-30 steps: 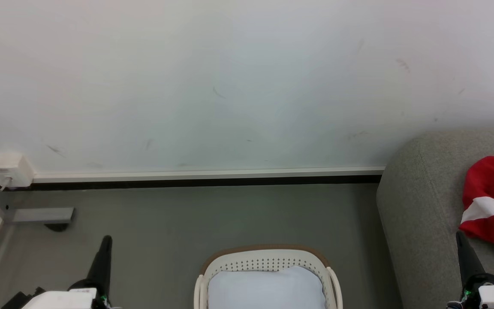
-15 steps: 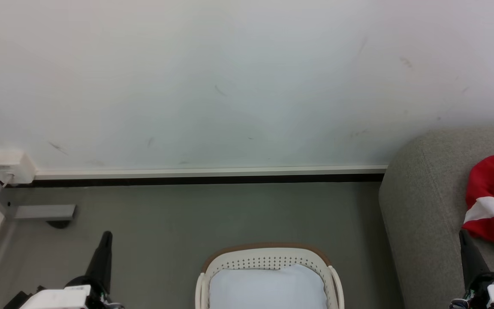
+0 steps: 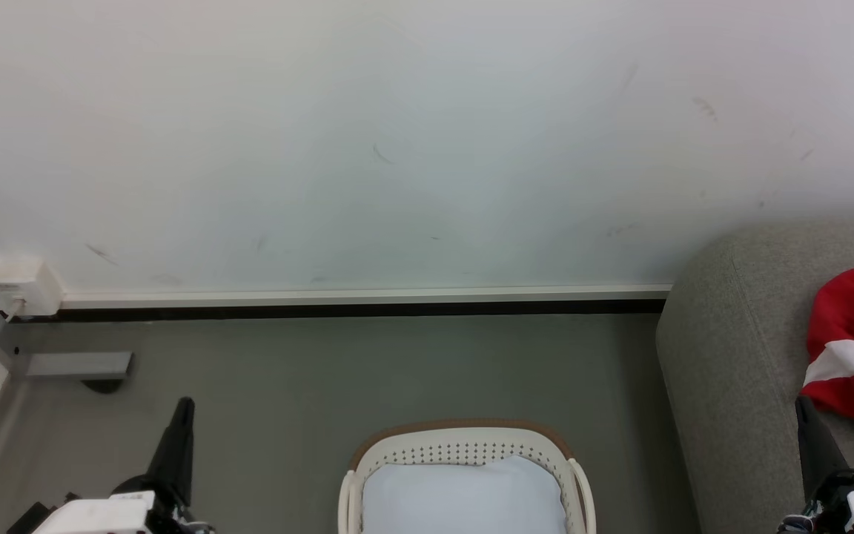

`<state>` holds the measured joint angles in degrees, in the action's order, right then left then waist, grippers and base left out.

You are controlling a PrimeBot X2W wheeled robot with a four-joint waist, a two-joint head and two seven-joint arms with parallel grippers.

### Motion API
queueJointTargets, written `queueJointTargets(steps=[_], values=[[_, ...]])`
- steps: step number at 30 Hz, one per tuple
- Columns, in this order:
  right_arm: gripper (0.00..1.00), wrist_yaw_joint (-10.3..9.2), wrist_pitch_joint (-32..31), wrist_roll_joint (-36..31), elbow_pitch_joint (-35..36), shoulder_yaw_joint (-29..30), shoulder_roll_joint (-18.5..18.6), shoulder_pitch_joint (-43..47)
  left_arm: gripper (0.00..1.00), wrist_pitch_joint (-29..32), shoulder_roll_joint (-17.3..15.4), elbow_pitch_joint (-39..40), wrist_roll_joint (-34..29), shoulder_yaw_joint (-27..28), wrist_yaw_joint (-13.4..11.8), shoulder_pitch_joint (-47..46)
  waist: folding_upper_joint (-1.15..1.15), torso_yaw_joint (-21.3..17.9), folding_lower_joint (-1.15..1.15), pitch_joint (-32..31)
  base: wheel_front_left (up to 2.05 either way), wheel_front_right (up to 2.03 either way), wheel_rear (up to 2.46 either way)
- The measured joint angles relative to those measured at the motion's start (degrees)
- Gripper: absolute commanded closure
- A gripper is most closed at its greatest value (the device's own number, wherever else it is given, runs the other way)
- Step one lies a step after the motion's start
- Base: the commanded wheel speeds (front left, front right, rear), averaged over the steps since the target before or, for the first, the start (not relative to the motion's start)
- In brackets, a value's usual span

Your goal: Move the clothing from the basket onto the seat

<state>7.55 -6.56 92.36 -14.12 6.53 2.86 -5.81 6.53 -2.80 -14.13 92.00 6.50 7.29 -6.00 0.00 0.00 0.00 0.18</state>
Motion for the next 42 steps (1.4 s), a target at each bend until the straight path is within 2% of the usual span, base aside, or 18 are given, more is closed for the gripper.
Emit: queueJointTargets(steps=[42], values=[[1.0,0.0,0.0,0.0,0.01,0.0,-0.01,-0.01,1.0,0.0,0.0,0.02,0.0,0.0,0.0,-0.02,0.0,0.0,0.0,0.0,0.0,0.0,0.0]])
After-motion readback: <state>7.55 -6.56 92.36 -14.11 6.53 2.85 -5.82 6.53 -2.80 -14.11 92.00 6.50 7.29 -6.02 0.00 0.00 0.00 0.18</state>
